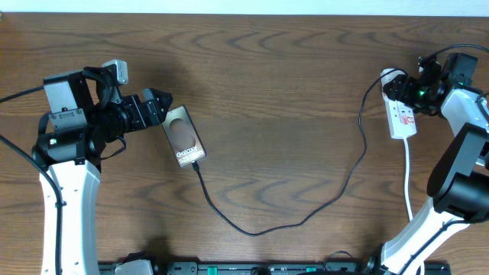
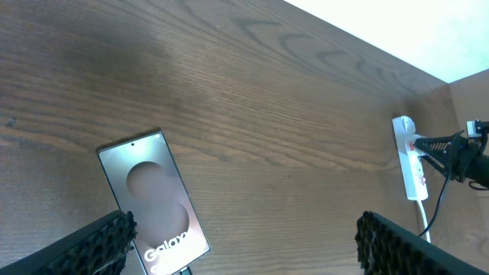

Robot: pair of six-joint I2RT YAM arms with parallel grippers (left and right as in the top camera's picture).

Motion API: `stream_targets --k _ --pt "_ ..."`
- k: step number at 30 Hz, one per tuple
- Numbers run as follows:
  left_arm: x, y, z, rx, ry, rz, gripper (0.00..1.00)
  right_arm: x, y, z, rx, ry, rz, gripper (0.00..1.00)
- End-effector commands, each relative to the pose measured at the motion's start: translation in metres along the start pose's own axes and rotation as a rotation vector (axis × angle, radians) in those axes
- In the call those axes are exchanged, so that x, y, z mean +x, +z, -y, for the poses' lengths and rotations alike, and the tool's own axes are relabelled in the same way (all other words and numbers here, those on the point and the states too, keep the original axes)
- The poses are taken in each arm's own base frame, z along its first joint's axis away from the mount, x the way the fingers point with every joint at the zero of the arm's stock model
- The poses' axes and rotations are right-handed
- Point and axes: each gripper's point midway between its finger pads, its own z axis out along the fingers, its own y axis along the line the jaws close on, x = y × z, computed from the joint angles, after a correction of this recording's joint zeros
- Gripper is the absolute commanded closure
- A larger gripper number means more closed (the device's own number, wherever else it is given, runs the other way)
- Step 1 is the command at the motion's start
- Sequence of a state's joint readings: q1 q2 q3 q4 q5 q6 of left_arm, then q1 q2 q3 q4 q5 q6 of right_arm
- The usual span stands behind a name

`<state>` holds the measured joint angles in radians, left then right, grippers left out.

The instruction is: Plug charger to phone and switch on socket

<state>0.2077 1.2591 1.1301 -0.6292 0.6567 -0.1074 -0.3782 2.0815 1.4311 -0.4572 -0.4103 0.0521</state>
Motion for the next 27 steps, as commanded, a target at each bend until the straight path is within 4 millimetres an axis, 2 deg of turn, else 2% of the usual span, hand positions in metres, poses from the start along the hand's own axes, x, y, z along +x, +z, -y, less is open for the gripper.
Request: stream_targets --k 1,14,20,27 --pt "-0.002 -0.002 0.003 0.016 0.009 0.003 0.06 0.077 0.038 -0.054 -0.208 0.083 -0.243 0.26" --pt "-0.002 -0.002 0.003 0.016 0.009 0.003 0.06 0.086 0.037 -0.059 -0.219 0.096 -0.280 0.29" --pt "-0.002 -0.002 0.003 0.016 0.008 0.002 0.06 0.075 0.036 -0.051 -0.188 0.086 -0.245 0.23" --pt "-0.002 -0.002 0.003 0.015 0.012 0.003 0.06 0.050 0.021 -0.042 -0.113 0.052 -0.186 0.16"
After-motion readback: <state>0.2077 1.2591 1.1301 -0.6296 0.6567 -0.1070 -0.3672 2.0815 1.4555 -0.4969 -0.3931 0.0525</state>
